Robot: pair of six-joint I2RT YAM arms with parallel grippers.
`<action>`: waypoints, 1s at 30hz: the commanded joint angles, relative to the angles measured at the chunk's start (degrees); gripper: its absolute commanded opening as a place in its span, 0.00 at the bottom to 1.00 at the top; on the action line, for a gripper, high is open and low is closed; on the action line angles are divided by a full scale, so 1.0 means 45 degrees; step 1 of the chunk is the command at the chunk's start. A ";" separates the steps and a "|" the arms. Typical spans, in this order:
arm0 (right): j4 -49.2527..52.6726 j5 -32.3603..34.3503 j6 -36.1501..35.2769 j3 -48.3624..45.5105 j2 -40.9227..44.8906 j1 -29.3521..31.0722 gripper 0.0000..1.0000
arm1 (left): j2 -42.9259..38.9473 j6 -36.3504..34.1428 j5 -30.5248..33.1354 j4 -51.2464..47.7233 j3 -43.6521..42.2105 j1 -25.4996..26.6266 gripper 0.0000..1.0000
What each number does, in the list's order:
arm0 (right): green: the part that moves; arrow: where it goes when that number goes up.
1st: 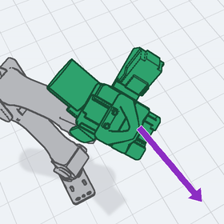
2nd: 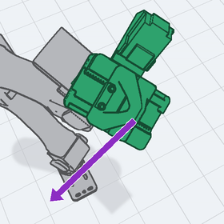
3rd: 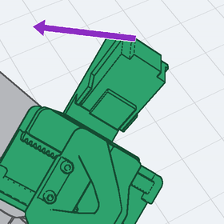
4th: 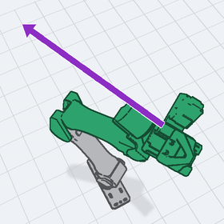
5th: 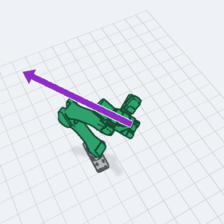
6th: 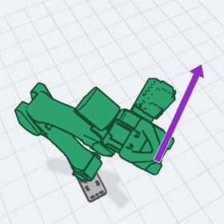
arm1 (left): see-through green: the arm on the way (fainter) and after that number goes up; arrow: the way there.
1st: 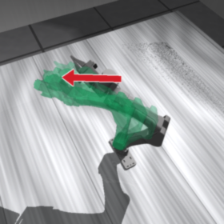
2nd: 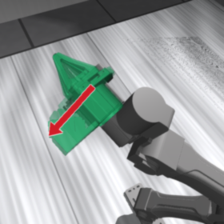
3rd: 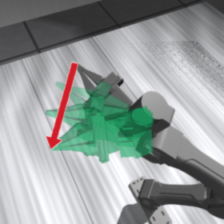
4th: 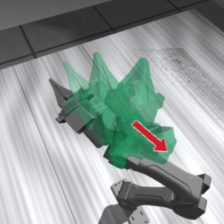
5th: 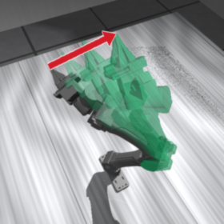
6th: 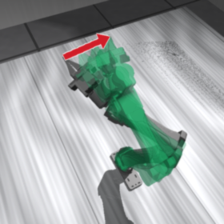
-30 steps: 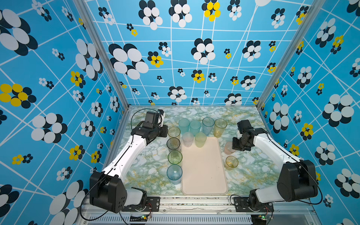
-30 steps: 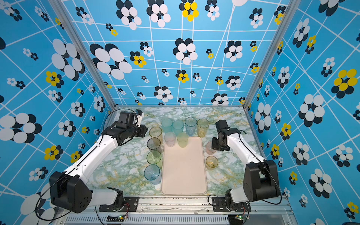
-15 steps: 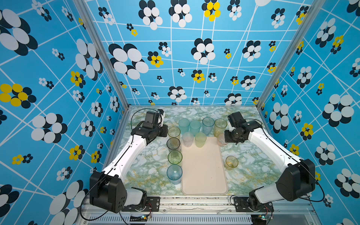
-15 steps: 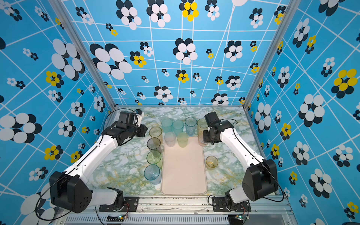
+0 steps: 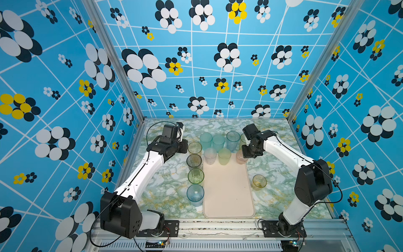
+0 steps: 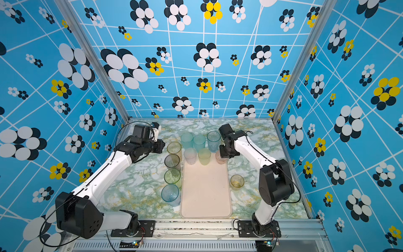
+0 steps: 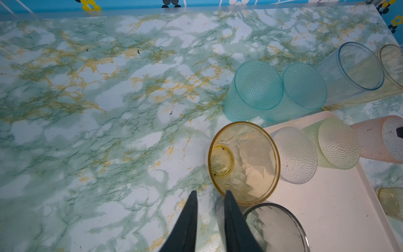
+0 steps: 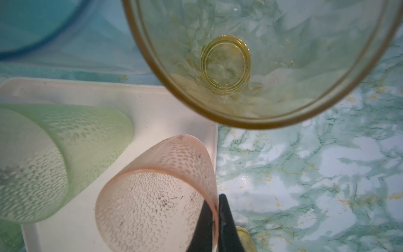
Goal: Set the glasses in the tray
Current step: 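Carry the pink cup with the right gripper over the tray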
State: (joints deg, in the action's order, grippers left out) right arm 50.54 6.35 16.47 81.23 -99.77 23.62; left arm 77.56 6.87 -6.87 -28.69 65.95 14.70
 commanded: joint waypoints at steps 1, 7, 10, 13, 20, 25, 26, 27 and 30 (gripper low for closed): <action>0.0085 0.0055 -0.0208 0.0477 -0.0429 0.0064 0.02 | 0.0108 -0.0063 -0.0035 -0.0107 -0.0145 -0.0103 0.25; -0.0001 -0.0087 -0.0223 0.0712 -0.0858 0.0054 0.03 | 0.0167 -0.0082 -0.0015 -0.0148 -0.0135 -0.0107 0.25; -0.0041 -0.0200 -0.0222 0.0825 -0.0988 0.0064 0.03 | 0.0221 -0.0102 -0.0021 -0.0148 -0.0135 -0.0113 0.25; -0.0050 -0.0209 -0.0222 0.0923 -0.1116 0.0050 0.03 | 0.0282 -0.0121 -0.0035 -0.0185 -0.0104 -0.0118 0.25; -0.0187 -0.0177 -0.0242 0.1079 -0.1418 0.0062 0.03 | 0.0362 -0.0141 -0.0040 -0.0187 -0.0066 -0.0117 0.25; -0.0329 -0.0140 -0.0234 0.1145 -0.1647 0.0064 0.03 | 0.0381 -0.0160 -0.0035 -0.0188 -0.0079 -0.0126 0.25; -0.0334 -0.0153 -0.0223 0.1172 -0.1691 0.0063 0.03 | 0.0382 -0.0160 -0.0035 -0.0188 -0.0061 -0.0118 0.25; -0.0363 -0.0144 -0.0222 0.1225 -0.1731 0.0064 0.03 | 0.0382 -0.0161 -0.0042 -0.0188 -0.0057 -0.0123 0.25; -0.0450 -0.0086 -0.0188 0.1272 -0.1843 0.0064 0.03 | 0.0383 -0.0160 -0.0035 -0.0207 -0.0058 -0.0122 0.25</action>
State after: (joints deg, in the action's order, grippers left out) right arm 49.30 5.72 15.66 85.14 -106.87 23.62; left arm 78.65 6.85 -6.90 -28.71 65.95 14.63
